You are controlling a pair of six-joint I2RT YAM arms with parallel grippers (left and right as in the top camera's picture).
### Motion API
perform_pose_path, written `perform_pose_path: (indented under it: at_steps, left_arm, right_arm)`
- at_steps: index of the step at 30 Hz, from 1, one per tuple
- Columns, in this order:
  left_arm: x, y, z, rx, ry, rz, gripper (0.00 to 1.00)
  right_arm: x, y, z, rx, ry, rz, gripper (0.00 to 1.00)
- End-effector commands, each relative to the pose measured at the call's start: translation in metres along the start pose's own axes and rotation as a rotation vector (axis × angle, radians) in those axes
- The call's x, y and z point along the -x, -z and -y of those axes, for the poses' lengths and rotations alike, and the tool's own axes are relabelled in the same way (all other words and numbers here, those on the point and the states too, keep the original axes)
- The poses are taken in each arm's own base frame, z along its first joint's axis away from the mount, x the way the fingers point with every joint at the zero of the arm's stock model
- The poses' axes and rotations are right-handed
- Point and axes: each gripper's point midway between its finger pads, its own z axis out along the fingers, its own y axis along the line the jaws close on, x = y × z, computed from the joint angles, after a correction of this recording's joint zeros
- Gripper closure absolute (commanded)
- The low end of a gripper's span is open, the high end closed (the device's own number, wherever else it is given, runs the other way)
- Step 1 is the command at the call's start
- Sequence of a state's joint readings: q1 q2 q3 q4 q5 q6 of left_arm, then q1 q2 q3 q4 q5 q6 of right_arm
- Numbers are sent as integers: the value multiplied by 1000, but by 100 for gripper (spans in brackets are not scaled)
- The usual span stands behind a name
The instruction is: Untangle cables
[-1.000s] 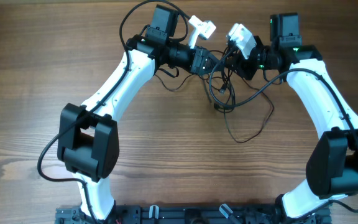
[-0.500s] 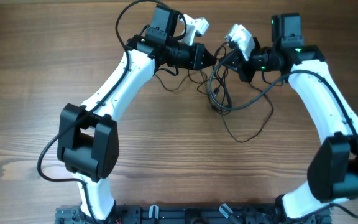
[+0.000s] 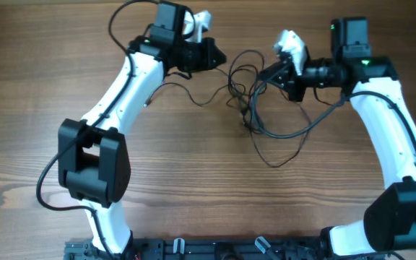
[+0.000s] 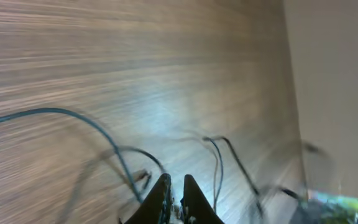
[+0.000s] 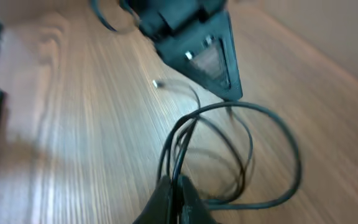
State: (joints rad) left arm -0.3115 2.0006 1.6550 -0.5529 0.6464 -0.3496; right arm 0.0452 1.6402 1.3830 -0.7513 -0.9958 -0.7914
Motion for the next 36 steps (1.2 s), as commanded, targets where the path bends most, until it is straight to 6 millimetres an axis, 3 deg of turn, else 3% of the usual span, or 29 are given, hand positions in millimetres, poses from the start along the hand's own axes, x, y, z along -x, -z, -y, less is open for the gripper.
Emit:
perform_pose_path:
  at_steps: [1,4,7,10,13,17,20,28,36]
  left_arm:
    - [0,4,-3,19,2,4,91]
    - [-11,-6,-9,31,1,-40,91]
    - [-20,-11,-4,-10,-10,-80,86]
    - [-16,1,33,-228,-108,-86,67]
    - [-5,25,58,-419,-162,-67,58]
    - [-5,56,78,-642,-293,-66,57]
    - [-8,68,82,-719,-357,-60,52]
    - [-20,58,94,-738,-396,-85,48]
    - [-40,55,90,-737,-409,-120,54]
  right_arm:
    - [50,33,-32,119,106,233,96]
    - [60,49,-36,147,112,306,96]
    - [52,54,-24,94,90,278,96]
    - [46,53,-20,68,76,247,96]
    - [46,53,-20,69,75,247,96]
    - [46,53,-20,70,72,246,96]
    - [45,53,-20,72,69,245,96]
    - [45,53,-20,72,68,245,96]
    - [45,53,-20,71,68,245,96]
